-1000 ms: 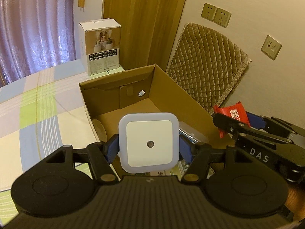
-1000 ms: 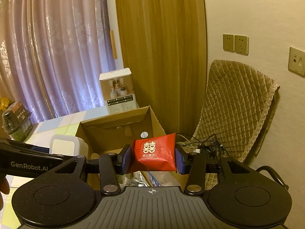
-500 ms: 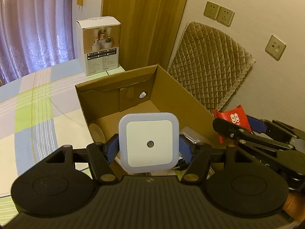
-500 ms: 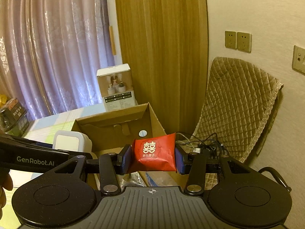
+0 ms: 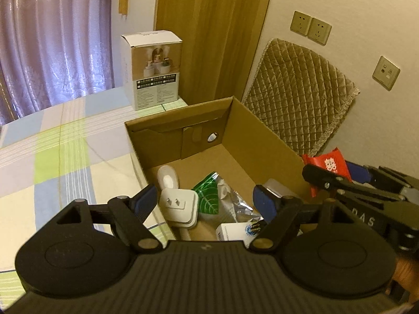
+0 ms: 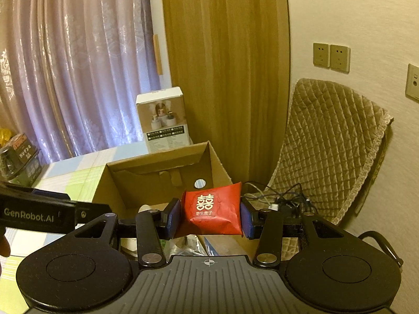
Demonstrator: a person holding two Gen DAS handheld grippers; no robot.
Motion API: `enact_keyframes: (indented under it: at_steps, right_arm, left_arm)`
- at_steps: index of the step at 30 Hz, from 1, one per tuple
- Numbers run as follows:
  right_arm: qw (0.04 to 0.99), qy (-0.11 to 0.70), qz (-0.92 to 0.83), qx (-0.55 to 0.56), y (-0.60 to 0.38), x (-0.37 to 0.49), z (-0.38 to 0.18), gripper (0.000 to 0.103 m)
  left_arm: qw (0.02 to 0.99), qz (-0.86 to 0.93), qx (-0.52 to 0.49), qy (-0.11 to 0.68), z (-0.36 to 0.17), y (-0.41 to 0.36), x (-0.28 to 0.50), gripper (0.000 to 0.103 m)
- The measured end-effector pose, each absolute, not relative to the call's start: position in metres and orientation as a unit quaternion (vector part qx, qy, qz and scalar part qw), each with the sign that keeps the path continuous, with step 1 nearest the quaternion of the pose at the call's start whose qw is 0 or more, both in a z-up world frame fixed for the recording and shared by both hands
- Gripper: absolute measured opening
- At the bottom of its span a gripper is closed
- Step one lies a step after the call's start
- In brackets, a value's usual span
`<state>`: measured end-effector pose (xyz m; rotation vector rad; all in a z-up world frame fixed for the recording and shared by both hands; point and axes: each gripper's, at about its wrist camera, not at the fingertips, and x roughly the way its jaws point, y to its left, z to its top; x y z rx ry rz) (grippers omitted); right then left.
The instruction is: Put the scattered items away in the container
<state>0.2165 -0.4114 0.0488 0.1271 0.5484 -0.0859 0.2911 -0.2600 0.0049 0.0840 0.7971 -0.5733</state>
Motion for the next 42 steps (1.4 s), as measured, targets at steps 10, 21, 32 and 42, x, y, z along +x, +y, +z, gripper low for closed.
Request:
enact_keyframes:
  at_steps: [10,21,32,42]
  right_arm:
    - [0.96,0.276,-0.001,0.054,-0.399,0.247,0.049,0.058]
    - [0.964,0.26,-0.005,0.059,-0.407,0.248,0.055,0.103]
    - [0.957,0.272,-0.028,0.096,-0.424,0.18,0.062,0.103]
    - [0.954,0.29,-0.017,0.077,-0.417,0.106,0.086,0.103]
  left_arm:
    - [0.887,-0.254,0.028,0.385,0.001,-0.233,0.289,0.076]
    - [0.888,-0.231,0.008,0.398,-0.008,-0.204,0.278,0.078]
    - [0.889,-0.204,-0.017,0.41,0.0,-0.195,0.223,0.102]
    - [0.891,-0.17,-0.038,0.42,0.03,-0.195,0.153,0.102]
